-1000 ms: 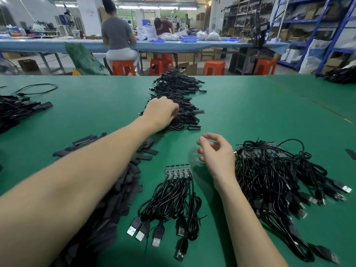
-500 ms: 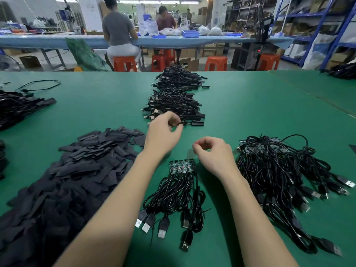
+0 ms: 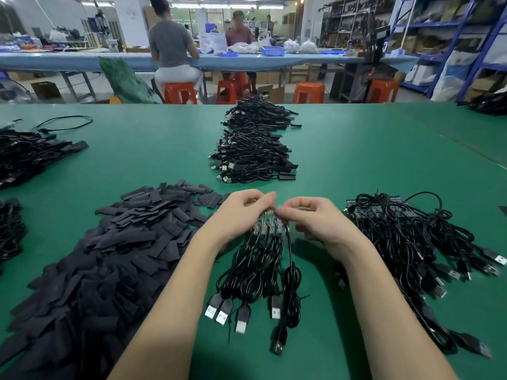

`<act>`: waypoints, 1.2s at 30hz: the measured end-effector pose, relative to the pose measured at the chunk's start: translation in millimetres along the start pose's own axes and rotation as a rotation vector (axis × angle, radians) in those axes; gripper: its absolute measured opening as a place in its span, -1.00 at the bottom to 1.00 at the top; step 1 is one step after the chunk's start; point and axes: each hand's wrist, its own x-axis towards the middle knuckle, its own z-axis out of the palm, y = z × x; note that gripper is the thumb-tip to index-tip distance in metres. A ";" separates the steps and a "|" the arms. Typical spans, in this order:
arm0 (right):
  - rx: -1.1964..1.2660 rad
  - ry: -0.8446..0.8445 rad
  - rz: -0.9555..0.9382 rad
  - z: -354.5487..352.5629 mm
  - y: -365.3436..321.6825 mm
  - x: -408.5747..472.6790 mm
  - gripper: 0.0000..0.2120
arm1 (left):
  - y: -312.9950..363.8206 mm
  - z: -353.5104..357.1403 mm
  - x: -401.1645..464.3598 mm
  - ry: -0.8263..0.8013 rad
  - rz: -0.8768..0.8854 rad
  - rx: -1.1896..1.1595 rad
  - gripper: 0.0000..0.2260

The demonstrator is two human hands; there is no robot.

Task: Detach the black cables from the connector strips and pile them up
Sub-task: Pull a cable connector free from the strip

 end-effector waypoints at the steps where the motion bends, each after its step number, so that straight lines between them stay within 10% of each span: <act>1: 0.090 0.032 0.016 1.0 0.4 0.2 -0.82 | 1.1 -1.3 -1.6 -0.018 -0.038 -0.120 -0.78; 7: 0.346 0.031 0.062 4.4 1.3 0.1 -0.66 | 5.5 -0.5 -7.2 -0.196 -0.203 -0.606 -0.70; 17: 0.627 -0.039 0.123 9.0 -1.1 1.0 -0.94 | 12.9 -2.0 -8.4 -0.314 -0.203 -0.692 -0.70; 25: 1.055 -0.024 0.308 10.7 -4.2 -2.6 -0.79 | 14.1 3.1 -8.7 -0.407 -0.294 -0.886 -0.88; 32: 0.475 0.149 0.108 -7.7 -5.9 -4.5 -0.90 | 0.2 5.1 -1.8 0.039 -0.020 0.149 -0.79; 36: 0.341 0.246 0.054 -8.9 -6.1 -4.0 -0.92 | 10.1 18.7 0.0 0.172 0.206 0.173 -0.83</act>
